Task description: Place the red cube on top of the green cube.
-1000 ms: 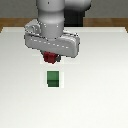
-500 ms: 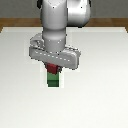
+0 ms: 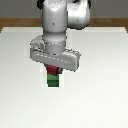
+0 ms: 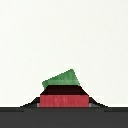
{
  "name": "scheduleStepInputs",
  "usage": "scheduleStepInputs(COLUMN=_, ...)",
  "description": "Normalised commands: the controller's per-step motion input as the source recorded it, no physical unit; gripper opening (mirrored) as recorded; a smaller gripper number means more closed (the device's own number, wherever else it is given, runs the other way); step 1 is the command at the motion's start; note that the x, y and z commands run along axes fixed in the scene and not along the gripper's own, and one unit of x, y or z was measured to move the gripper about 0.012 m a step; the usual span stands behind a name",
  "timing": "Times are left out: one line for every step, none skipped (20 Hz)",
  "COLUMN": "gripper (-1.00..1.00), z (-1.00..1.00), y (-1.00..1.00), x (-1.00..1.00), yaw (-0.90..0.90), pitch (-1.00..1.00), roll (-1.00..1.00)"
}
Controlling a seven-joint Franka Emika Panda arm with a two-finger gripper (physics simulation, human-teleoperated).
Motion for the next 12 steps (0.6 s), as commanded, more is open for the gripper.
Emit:
scheduleStepInputs(gripper=1.0, z=0.0, y=0.0, x=0.0, yaw=0.0, pitch=0.0, roll=0.0)
scheduleStepInputs(gripper=1.0, z=0.0, y=0.0, x=0.0, yaw=0.0, pitch=0.0, roll=0.0)
scheduleStepInputs(gripper=1.0, z=0.0, y=0.0, x=0.0, yaw=0.0, pitch=0.0, roll=0.0)
scheduleStepInputs(gripper=1.0, z=0.0, y=0.0, x=0.0, yaw=0.0, pitch=0.0, roll=0.0)
scheduleStepInputs(gripper=1.0, z=0.0, y=0.0, x=0.0, yaw=0.0, pitch=0.0, roll=0.0)
scheduleStepInputs(gripper=1.0, z=0.0, y=0.0, x=0.0, yaw=0.0, pitch=0.0, roll=0.0)
scheduleStepInputs(gripper=1.0, z=0.0, y=0.0, x=0.0, yaw=0.0, pitch=0.0, roll=0.0)
scheduleStepInputs(gripper=1.0, z=0.0, y=0.0, x=0.0, yaw=0.0, pitch=0.0, roll=0.0)
scheduleStepInputs(gripper=1.0, z=0.0, y=0.0, x=0.0, yaw=0.0, pitch=0.0, roll=0.0)
scheduleStepInputs(gripper=1.0, z=0.0, y=0.0, x=0.0, yaw=0.0, pitch=0.0, roll=0.0)
scheduleStepInputs(gripper=1.0, z=0.0, y=0.0, x=0.0, yaw=0.0, pitch=0.0, roll=0.0)
scheduleStepInputs(gripper=1.0, z=0.0, y=0.0, x=0.0, yaw=0.0, pitch=0.0, roll=0.0)
